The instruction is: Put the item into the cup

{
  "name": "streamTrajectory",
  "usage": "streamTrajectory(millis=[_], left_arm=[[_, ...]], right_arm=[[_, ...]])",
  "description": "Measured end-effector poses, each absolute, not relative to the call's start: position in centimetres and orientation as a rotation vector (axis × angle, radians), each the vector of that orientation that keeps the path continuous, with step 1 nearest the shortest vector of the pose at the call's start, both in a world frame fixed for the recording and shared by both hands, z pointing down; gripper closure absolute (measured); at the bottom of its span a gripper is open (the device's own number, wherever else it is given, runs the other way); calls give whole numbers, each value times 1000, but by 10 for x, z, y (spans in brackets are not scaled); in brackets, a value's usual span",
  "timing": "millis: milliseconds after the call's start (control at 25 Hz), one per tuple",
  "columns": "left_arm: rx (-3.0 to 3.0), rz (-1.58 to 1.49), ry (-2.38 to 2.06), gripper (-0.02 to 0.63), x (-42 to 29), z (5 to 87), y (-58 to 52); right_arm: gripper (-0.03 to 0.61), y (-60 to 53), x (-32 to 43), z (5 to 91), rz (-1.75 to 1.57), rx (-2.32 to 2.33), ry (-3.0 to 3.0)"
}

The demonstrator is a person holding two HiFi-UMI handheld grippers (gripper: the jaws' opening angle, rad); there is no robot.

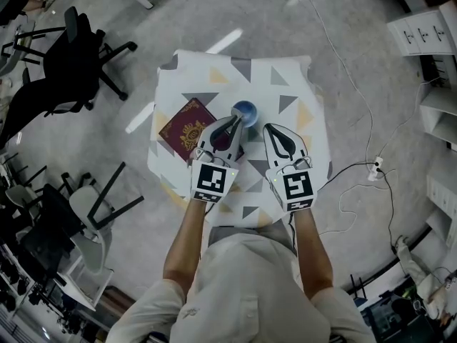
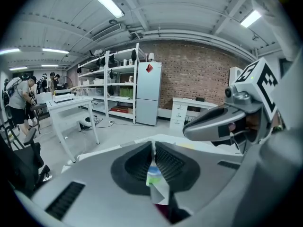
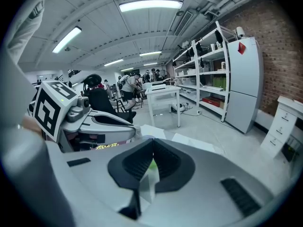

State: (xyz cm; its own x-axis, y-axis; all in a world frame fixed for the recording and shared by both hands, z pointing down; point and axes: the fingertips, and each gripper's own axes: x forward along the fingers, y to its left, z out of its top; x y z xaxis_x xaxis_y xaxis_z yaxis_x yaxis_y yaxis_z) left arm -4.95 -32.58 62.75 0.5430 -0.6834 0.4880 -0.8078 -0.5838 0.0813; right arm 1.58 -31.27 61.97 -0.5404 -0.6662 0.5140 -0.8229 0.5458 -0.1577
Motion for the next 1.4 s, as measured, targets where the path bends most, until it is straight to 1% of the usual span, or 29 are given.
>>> streamTrajectory(millis=[760, 1400], left_arm=[[2456, 673, -1199, 580, -36, 655, -331], [2385, 764, -1206, 569, -38, 677, -328]], right_arm=[[571, -313, 25, 642, 586, 1215, -2351], [569, -309, 28, 642, 594, 1228, -2348]])
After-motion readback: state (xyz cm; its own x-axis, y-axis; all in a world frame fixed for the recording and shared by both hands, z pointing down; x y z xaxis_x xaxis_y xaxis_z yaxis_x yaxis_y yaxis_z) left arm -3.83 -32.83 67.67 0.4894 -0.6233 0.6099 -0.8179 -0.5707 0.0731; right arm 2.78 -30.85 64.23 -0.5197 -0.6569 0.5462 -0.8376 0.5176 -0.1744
